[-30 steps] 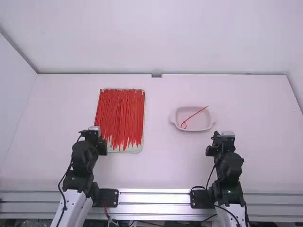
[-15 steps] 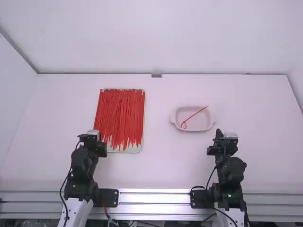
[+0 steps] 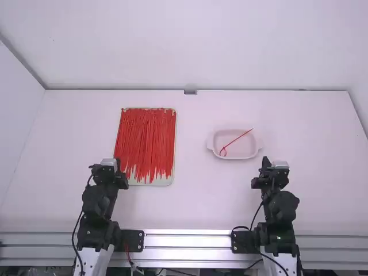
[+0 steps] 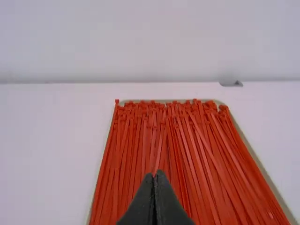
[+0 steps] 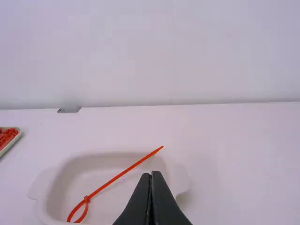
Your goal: Fasten the cable tie
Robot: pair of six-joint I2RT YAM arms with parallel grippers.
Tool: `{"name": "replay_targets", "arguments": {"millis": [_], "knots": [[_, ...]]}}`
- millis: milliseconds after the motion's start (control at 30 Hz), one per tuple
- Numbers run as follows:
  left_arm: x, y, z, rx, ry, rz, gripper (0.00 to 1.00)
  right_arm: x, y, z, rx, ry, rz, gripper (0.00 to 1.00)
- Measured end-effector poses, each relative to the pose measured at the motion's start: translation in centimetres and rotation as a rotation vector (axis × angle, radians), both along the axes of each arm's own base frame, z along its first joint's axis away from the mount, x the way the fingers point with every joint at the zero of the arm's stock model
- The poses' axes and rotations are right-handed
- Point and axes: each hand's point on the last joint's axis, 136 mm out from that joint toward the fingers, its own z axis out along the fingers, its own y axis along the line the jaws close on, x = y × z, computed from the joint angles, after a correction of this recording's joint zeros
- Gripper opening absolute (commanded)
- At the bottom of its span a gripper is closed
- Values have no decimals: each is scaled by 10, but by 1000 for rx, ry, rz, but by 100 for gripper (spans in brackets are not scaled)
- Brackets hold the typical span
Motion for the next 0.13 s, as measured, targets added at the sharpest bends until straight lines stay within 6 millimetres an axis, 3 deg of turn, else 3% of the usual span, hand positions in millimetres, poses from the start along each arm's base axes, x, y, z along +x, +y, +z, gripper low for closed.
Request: {"name": "replay_targets", "arguments": {"millis": [133], "knots": [[-1,0,8,0,-34,0,0,0,0,0,1,0,1,0]]}}
